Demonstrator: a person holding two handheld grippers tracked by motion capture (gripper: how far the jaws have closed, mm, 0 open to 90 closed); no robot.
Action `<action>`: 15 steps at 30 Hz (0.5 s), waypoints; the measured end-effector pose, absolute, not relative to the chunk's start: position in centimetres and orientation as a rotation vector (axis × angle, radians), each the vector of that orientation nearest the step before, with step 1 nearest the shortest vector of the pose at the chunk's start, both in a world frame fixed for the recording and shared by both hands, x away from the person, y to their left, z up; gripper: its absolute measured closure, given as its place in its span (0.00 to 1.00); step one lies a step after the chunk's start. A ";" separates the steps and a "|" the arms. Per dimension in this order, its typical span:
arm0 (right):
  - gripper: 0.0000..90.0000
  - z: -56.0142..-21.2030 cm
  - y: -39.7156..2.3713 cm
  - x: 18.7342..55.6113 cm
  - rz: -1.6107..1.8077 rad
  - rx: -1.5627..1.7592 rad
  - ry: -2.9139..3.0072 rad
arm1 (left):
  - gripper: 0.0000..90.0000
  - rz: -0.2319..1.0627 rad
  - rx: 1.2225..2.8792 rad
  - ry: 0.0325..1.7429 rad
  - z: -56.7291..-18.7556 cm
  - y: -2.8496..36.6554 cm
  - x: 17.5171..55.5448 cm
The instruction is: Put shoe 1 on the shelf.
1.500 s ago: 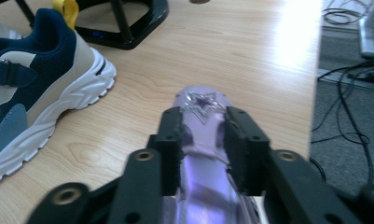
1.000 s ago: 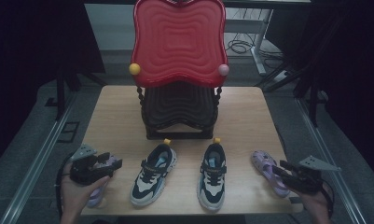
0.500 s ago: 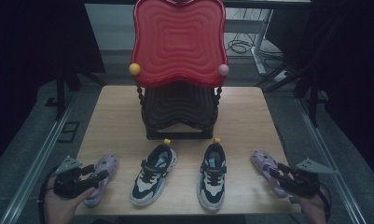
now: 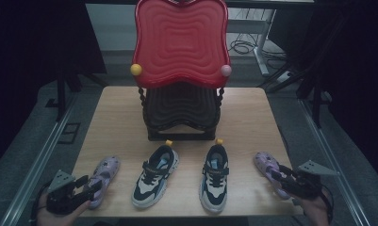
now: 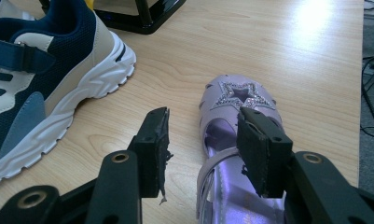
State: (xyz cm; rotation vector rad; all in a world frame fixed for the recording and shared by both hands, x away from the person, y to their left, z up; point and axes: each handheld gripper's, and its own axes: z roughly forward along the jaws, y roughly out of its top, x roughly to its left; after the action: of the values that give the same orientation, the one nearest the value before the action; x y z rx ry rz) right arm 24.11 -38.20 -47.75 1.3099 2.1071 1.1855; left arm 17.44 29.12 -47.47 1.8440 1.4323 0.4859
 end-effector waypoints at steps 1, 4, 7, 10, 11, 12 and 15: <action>0.60 -47.8 -38.2 24.1 1.189 1.310 2.109 | 0.47 0.476 1.856 1.437 -47.7 29.1 17.4; 0.60 -47.8 -38.3 23.9 1.194 1.310 2.111 | 0.50 0.452 1.880 1.448 -48.3 29.0 17.6; 0.60 -47.9 -38.5 23.6 1.204 1.307 2.115 | 0.55 0.435 1.898 1.450 -48.7 28.9 17.8; 0.60 -48.1 -38.7 23.2 1.186 1.304 2.128 | 0.61 0.415 1.911 1.447 -49.1 28.8 18.1; 0.60 -48.1 -38.8 23.1 1.180 1.309 2.127 | 0.62 0.409 1.918 1.444 -49.2 28.8 18.1; 0.60 -48.2 -38.9 23.1 1.175 1.312 2.128 | 0.63 0.404 1.924 1.441 -49.3 28.7 18.1; 0.59 -48.2 -38.8 22.8 1.141 1.312 2.144 | 0.66 0.390 1.937 1.445 -49.6 28.7 18.1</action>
State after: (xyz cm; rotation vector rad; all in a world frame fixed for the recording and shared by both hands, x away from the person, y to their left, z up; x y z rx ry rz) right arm 22.82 -38.81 -48.18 1.3124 2.1444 1.1405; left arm 18.15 28.70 -49.62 1.9365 1.4452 0.3898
